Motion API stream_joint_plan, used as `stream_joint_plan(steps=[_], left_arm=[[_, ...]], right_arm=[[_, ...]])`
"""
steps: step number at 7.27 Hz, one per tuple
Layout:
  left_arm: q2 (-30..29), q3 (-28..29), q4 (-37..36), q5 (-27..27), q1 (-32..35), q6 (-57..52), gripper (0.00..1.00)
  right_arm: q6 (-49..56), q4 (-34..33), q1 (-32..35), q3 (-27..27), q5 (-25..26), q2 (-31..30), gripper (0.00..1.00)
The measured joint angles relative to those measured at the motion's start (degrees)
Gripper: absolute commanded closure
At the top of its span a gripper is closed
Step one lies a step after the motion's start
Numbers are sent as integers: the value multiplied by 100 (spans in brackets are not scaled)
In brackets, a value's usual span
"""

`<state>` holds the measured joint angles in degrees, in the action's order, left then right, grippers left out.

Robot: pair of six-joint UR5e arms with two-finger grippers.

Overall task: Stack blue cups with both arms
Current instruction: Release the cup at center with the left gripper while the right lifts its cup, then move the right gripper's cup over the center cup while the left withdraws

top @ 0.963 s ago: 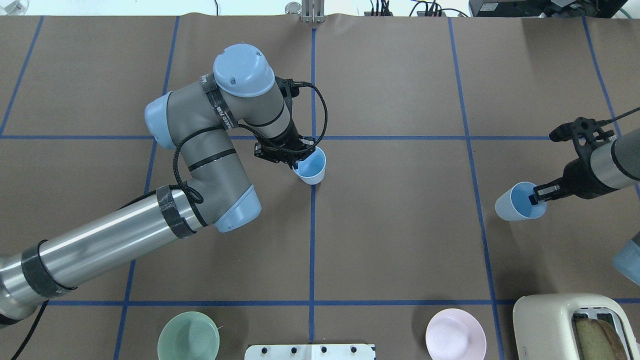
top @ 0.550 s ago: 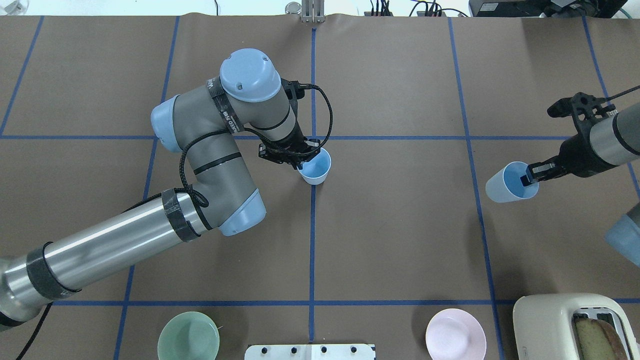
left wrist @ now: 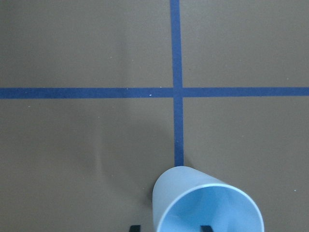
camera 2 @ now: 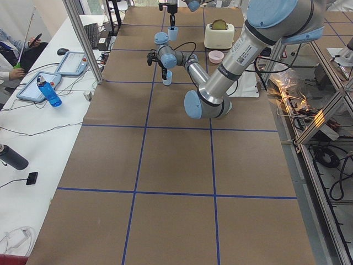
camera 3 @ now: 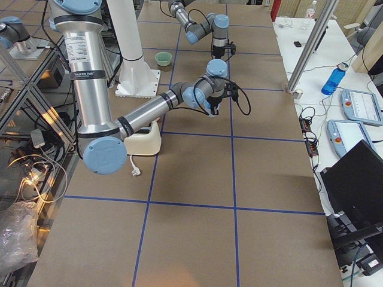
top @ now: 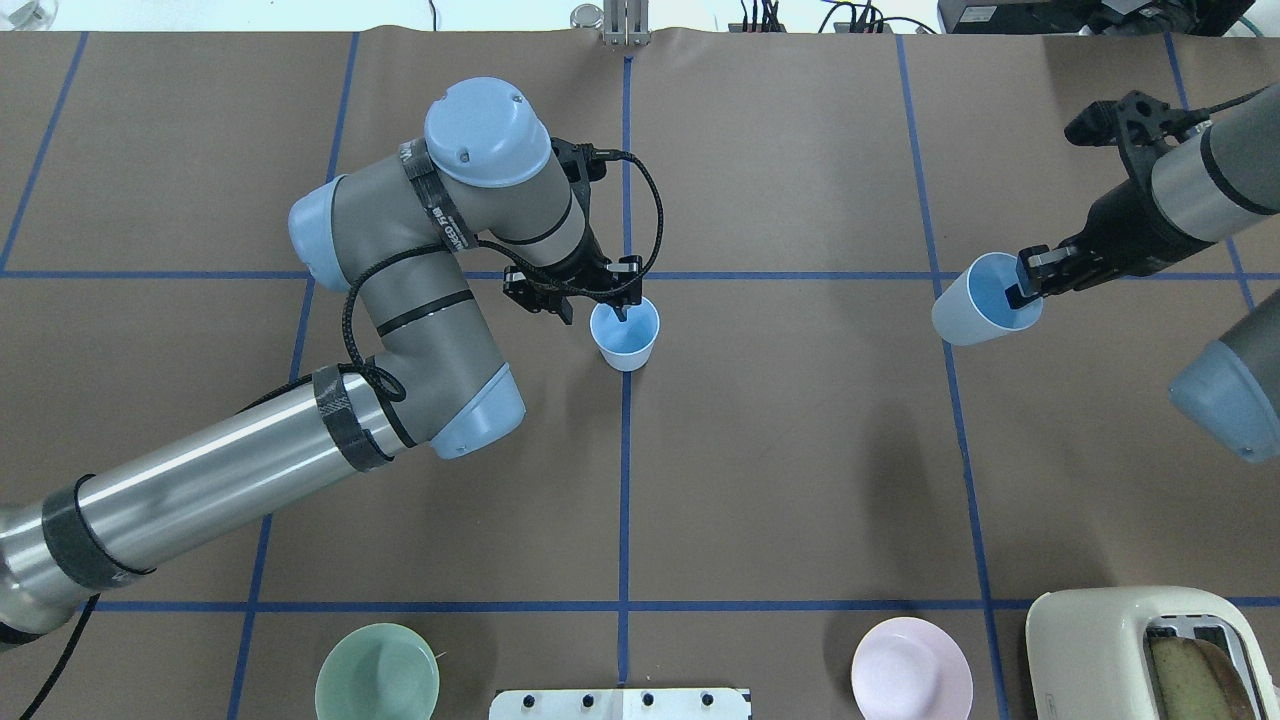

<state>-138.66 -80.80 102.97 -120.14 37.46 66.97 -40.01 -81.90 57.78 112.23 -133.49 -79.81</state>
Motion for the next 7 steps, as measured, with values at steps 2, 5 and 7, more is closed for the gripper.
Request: stream_joint_plan(steps=[2,5,7], left_arm=[[236,-292,-53,-495,415,-215,28],[793,-1146,-1259,-653,979,-1715,13],[1161,-1454,-1665,-669,1300,-2485,3]], right_arm=[[-49,-825,-25,15,-29,711,100],[-323,-1835,-526,-140,317,1719,100],[-958,-1871,-945,-714,561,2469,100]])
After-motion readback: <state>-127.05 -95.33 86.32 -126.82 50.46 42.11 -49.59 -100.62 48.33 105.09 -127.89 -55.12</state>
